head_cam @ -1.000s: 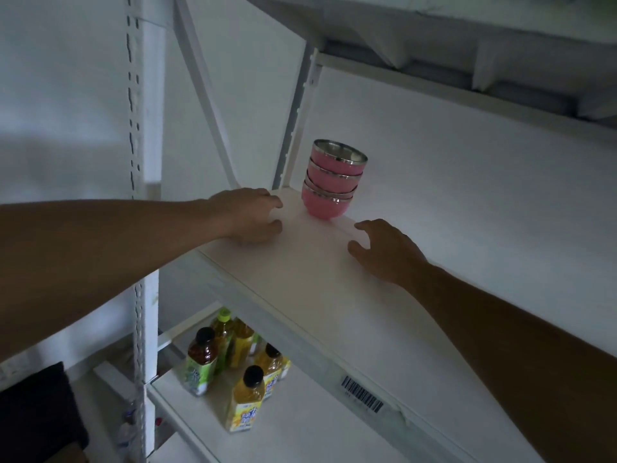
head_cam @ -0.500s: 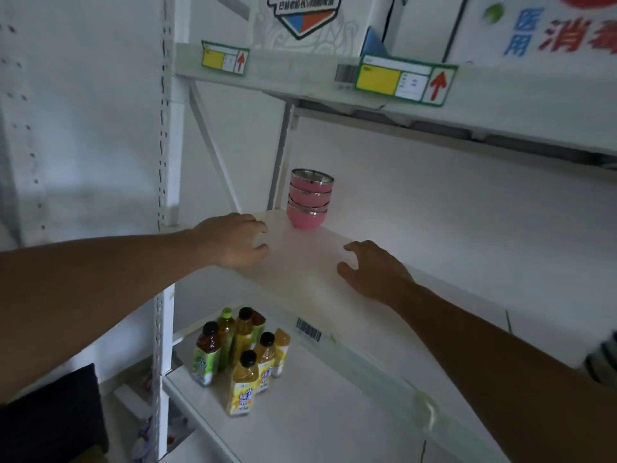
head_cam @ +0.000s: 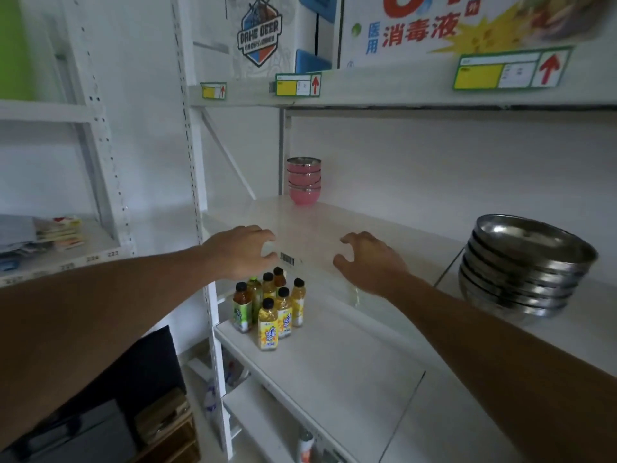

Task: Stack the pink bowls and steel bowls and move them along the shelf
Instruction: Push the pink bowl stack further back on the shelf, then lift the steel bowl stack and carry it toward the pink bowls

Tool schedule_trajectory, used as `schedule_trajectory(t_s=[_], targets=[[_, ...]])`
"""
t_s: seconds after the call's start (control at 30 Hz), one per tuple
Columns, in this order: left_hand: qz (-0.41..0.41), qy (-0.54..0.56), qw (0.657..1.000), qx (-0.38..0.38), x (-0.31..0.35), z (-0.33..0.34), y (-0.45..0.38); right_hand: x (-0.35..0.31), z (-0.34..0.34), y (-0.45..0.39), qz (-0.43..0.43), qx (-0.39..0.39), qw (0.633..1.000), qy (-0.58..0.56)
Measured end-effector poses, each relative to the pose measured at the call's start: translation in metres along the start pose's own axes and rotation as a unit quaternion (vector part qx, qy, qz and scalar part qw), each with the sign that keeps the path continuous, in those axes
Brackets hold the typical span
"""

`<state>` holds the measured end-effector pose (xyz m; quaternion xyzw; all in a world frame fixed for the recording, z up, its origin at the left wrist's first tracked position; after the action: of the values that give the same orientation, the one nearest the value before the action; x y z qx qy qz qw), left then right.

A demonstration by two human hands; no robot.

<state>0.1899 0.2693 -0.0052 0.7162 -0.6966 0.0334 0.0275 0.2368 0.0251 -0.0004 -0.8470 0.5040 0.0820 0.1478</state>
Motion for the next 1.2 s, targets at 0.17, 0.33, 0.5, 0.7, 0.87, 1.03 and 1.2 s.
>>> schedule_trajectory(t_s=[0.17,0.33,0.5,0.7,0.87,1.03,1.2], targets=[[0.019,0.183,0.983,0.009,0.039,0.005,0.03,0.008,-0.016,0.068,0.024,0.013,0.998,-0.059],[0.03,0.513,0.858,-0.001,0.099,0.038,0.046,0.028,-0.026,0.15,0.078,0.038,0.964,-0.25],[0.084,0.553,0.827,-0.051,0.169,0.069,0.069,0.076,-0.049,0.221,0.13,0.06,0.955,-0.26],[0.137,0.486,0.863,-0.031,0.24,0.048,0.08,0.157,-0.089,0.269,0.182,0.073,0.972,-0.131],[0.127,0.453,0.881,-0.043,0.293,0.04,0.063,0.222,-0.106,0.278,0.177,0.077,0.971,-0.141],[0.102,0.411,0.904,-0.059,0.324,0.036,0.035,0.267,-0.113,0.25,0.149,0.061,0.971,-0.174],[0.12,0.448,0.884,-0.055,0.339,0.046,0.012,0.283,-0.097,0.206,0.119,0.006,0.963,-0.243]])
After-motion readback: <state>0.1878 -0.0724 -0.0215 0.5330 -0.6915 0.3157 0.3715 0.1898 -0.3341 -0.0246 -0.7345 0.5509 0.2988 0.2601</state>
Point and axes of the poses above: each hand's wrist, its own y-axis away from the middle knuckle, its own z-axis out of the palm, x = y × z, the point moved 8 cm from there along -y, towards the middle knuckle, and after that the axes turned 8 degrees about -x, right-handed, at the moved point
